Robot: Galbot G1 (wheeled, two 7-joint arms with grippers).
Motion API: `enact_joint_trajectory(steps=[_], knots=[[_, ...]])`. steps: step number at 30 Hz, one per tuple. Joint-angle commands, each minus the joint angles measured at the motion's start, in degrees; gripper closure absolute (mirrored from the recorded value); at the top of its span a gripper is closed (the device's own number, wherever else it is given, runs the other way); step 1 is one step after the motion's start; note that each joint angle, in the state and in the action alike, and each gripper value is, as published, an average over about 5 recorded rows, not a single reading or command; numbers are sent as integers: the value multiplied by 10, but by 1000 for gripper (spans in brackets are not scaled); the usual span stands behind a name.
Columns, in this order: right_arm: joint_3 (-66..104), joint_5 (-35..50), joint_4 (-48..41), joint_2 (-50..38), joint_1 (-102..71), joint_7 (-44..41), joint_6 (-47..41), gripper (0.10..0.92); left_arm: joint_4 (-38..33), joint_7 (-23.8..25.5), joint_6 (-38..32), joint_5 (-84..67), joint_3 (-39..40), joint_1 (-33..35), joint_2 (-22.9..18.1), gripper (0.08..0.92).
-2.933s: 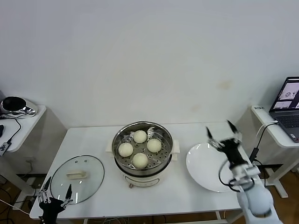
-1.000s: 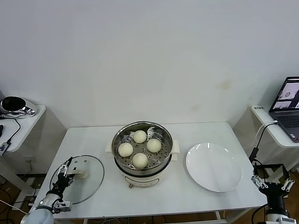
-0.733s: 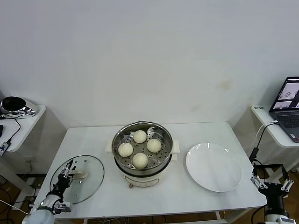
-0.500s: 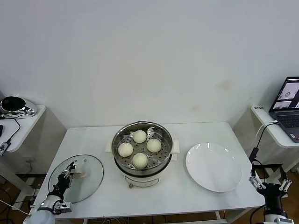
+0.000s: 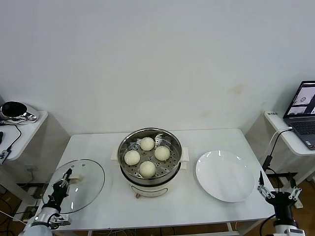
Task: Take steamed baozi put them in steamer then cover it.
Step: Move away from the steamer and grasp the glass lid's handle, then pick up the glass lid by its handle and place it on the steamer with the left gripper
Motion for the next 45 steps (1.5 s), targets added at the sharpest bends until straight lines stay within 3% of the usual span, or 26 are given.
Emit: enact_joint_trajectory(steps=[1, 6, 10, 16, 19, 24, 31, 45], knots=[[-26, -8, 6, 0, -2, -2, 0, 203, -220, 51, 133, -61, -58, 95, 23, 862], [-35, -16, 12, 0, -5, -3, 0, 203, -290, 110, 186, -105, -79, 99, 58, 862], [-42, -26, 14, 2, -6, -3, 3, 203, -346, 154, 234, -143, -49, 80, 96, 862], [-63, -51, 16, 12, -10, 1, 5, 203, -373, 181, 296, -178, 83, -11, 146, 862], [-75, -64, 15, 19, -9, 3, 6, 203, -360, 185, 320, -164, 177, -79, 149, 862], [-90, -81, 8, 23, -1, 7, 3, 203, -325, 220, 349, -89, 303, -176, 96, 862], [-102, -92, -6, 24, 10, 6, 0, 203, -267, 281, 388, 15, 400, -280, 7, 862], [-108, -99, -20, 25, 16, 3, -1, 203, -170, 314, 396, 142, 454, -320, -118, 862]])
